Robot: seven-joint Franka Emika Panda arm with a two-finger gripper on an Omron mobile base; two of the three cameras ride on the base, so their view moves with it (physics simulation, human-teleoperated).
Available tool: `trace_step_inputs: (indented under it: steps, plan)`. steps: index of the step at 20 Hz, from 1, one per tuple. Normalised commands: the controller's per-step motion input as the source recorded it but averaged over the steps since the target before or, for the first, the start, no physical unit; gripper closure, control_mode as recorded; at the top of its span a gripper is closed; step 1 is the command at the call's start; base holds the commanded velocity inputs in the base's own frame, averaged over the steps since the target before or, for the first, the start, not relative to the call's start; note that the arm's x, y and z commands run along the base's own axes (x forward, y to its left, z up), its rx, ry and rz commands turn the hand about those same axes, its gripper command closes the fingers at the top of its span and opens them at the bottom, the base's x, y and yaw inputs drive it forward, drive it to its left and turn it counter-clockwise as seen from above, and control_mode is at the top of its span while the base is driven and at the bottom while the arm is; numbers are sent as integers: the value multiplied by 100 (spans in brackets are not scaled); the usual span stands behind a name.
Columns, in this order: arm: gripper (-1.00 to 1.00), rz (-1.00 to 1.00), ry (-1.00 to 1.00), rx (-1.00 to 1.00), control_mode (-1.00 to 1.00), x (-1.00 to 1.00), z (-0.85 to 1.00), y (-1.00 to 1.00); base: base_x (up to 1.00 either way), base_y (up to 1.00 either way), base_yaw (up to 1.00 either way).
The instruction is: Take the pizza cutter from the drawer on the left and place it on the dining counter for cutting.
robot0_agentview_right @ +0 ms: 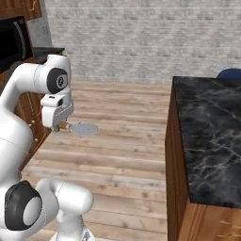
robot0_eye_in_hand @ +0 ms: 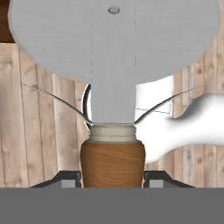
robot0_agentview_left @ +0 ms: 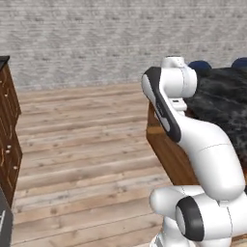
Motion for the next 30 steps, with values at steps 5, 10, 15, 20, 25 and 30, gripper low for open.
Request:
trace_step_inputs:
  steps: [5,10,15,20,25,30]
  plan:
    - [100,0,0,0,100,0,0,0,100,56,0]
    - [100,0,0,0,100,0,0,0,100,7,0]
    - [100,0,0,0,100,0,0,0,100,10,0]
    - [100,0,0,0,100,0,0,0,100,28,0]
    - [100,0,0,0,100,0,0,0,100,50,0]
    - [100,0,0,0,100,0,0,0,100,77,0]
